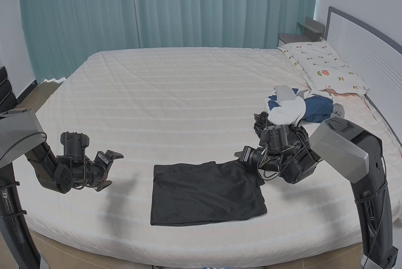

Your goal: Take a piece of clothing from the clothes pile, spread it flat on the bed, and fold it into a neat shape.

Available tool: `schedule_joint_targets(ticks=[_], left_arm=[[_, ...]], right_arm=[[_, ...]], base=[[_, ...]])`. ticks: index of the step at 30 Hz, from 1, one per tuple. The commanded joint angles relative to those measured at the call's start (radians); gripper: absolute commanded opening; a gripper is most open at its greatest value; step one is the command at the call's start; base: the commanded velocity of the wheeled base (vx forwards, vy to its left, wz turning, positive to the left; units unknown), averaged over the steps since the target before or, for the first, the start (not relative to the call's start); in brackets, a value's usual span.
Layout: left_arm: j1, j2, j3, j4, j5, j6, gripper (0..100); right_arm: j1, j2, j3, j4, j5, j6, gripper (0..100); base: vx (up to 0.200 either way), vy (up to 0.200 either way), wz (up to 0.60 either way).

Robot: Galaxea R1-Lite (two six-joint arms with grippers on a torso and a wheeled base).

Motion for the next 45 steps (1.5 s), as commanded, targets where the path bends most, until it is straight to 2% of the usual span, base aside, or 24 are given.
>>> schedule_joint_targets(ticks=[1,10,17,18,25,28,29,32,33,34,35,36,38,42,45], left_arm=[[0.0,0.002,0.001,0.0,0.0,0.0,100],[-0.002,0.002,0.001,0.0,0.001,0.0,100],[-0.002,0.002,0.001,0.0,0.001,0.0,100],[-0.002,0.002,0.001,0.0,0.001,0.0,100],[-0.002,0.002,0.001,0.0,0.001,0.0,100],[-0.002,0.002,0.001,0.0,0.001,0.0,100],[-0.002,0.002,0.001,0.0,0.001,0.0,100],[-0.002,0.002,0.001,0.0,0.001,0.0,100],[-0.002,0.002,-0.001,0.0,0.001,0.0,100],[-0.002,0.002,0.001,0.0,0.001,0.0,100],[-0.002,0.002,0.001,0.0,0.001,0.0,100],[-0.002,0.002,0.001,0.0,0.001,0.0,100],[-0.002,0.002,0.001,0.0,0.0,0.0,100],[-0.002,0.002,0.001,0.0,0.001,0.0,100],[-0.002,0.002,0.001,0.0,0.001,0.0,100]], right_arm=[[-0.017,0.022,-0.012,-0.001,-0.005,-0.003,0],[-0.079,0.04,-0.037,-0.005,-0.005,0.011,0],[-0.077,0.045,-0.029,-0.007,-0.005,0.011,0],[-0.076,0.045,-0.028,-0.004,-0.003,0.009,100],[-0.082,0.028,-0.017,-0.012,-0.007,0.014,100],[-0.099,-0.051,0.067,-0.013,0.006,0.015,100],[-0.1,-0.109,0.164,-0.015,0.027,0.007,100],[-0.1,-0.173,0.305,-0.055,0.105,-0.02,100],[-0.105,-0.209,0.394,-0.102,0.159,-0.046,100],[-0.108,-0.213,0.411,-0.111,0.17,-0.052,100],[-0.112,-0.235,0.511,-0.166,0.213,-0.092,100],[-0.112,-0.235,0.511,-0.166,0.213,-0.092,100],[-0.109,-0.241,0.616,-0.209,0.225,-0.131,100],[-0.106,-0.242,0.705,-0.251,0.239,-0.138,100],[-0.106,-0.232,0.773,-0.328,0.291,-0.146,100]], base=[[0.0,0.0,0.0],[0.0,0.0,0.0],[0.0,0.0,0.0],[0.0,0.0,0.0],[0.0,0.0,0.0],[0.0,0.0,0.0],[0.0,0.0,0.0],[0.0,0.0,0.0],[0.0,0.0,0.0],[0.0,0.0,0.0],[0.0,0.0,0.0],[0.0,0.0,0.0],[0.0,0.0,0.0],[0.0,0.0,0.0],[0.0,0.0,0.0]])
